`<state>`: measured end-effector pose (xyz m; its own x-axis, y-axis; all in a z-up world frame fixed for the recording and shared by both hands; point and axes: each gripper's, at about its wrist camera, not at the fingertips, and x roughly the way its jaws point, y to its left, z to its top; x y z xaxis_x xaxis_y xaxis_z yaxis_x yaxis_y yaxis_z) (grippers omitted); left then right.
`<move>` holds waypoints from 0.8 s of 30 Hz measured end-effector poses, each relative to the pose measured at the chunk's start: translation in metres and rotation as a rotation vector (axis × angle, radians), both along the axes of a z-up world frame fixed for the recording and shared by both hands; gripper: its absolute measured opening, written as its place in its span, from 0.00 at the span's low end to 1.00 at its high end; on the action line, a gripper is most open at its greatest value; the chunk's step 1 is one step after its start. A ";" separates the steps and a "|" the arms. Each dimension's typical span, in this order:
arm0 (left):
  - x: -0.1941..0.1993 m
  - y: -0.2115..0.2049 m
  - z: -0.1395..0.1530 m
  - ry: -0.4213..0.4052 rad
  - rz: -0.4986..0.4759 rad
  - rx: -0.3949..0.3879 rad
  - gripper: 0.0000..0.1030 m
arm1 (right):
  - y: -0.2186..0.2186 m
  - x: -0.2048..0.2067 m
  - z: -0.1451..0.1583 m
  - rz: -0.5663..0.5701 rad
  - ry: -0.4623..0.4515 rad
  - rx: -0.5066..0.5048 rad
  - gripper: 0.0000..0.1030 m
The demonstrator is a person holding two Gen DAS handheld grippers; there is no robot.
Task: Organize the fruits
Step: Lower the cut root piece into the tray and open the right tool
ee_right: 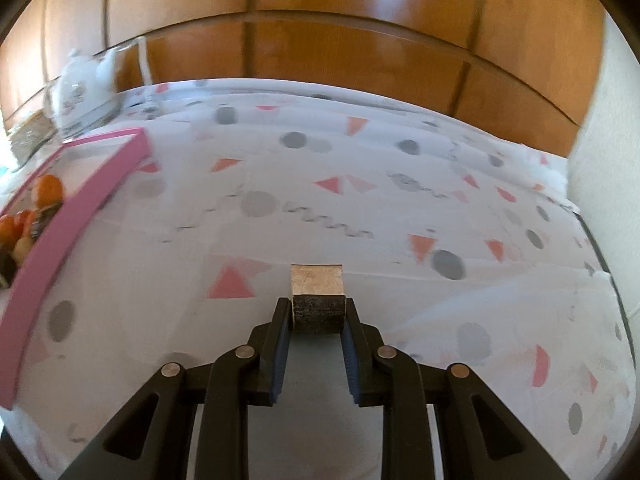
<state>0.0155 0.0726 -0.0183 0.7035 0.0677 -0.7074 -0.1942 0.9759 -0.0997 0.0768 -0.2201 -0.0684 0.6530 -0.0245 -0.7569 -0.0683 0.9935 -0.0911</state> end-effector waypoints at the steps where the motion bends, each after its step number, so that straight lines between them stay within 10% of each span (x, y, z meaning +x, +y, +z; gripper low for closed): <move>1: -0.001 0.001 0.000 -0.002 0.003 0.000 0.51 | 0.007 0.000 0.002 0.027 0.008 0.029 0.23; 24: -0.013 0.032 0.004 -0.021 0.091 -0.031 0.51 | 0.172 -0.003 0.057 0.483 -0.017 0.133 0.23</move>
<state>0.0027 0.1041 -0.0139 0.7102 0.1103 -0.6953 -0.2796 0.9506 -0.1349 0.0739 -0.0481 -0.0113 0.5778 0.3800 -0.7223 -0.5234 0.8516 0.0294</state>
